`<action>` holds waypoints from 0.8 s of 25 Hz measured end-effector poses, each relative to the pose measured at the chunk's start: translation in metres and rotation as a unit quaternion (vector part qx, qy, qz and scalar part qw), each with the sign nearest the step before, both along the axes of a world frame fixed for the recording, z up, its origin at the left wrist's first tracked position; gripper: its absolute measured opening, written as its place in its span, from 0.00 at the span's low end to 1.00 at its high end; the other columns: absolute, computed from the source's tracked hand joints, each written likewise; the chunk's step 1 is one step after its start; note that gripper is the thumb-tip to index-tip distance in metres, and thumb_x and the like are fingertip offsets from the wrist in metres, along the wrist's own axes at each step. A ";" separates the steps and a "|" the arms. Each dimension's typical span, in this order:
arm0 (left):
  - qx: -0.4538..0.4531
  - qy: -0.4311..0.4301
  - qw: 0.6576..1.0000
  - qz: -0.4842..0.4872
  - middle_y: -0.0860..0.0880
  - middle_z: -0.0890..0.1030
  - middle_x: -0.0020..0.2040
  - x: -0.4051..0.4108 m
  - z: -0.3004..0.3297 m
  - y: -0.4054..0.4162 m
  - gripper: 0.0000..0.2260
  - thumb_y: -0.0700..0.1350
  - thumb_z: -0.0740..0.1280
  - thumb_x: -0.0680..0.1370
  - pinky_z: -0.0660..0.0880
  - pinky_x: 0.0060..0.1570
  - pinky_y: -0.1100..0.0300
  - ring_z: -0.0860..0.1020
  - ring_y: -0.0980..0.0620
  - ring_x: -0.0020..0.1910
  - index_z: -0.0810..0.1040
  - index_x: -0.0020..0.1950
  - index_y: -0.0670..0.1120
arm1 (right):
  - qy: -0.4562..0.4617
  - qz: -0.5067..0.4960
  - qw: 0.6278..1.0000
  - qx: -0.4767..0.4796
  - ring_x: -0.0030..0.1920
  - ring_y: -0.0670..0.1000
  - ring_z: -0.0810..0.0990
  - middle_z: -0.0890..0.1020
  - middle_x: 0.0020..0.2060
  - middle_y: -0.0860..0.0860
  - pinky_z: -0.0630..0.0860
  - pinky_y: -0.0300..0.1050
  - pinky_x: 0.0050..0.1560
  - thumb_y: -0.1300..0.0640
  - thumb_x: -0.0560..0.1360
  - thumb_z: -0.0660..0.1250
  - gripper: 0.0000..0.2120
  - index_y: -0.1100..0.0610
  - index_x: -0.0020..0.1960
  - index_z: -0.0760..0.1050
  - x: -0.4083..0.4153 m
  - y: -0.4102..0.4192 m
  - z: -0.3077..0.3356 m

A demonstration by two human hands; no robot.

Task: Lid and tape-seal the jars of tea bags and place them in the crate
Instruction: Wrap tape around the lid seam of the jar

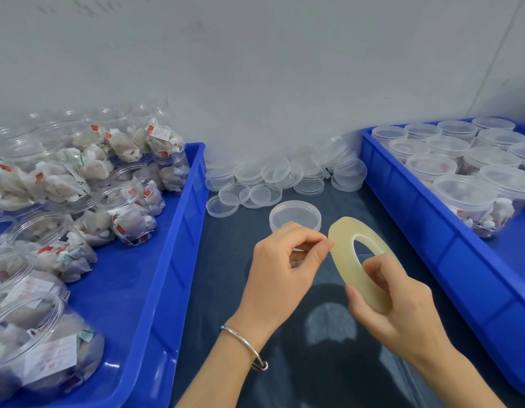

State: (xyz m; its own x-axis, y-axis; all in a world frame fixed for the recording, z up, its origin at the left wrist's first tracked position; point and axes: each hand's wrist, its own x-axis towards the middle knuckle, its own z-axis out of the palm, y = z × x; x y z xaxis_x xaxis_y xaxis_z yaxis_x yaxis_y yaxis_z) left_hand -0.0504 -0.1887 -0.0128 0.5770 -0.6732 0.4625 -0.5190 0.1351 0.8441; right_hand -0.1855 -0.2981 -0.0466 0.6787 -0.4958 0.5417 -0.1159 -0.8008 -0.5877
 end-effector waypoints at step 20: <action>-0.159 0.338 0.893 0.250 0.54 0.85 0.39 0.015 -0.077 -0.006 0.12 0.35 0.73 0.71 0.75 0.40 0.73 0.82 0.62 0.40 0.85 0.34 0.52 | 0.241 -0.041 0.927 -0.283 0.19 0.51 0.58 0.67 0.25 0.49 0.50 0.38 0.20 0.38 0.76 0.54 0.26 0.44 0.72 0.66 0.045 -0.038 0.021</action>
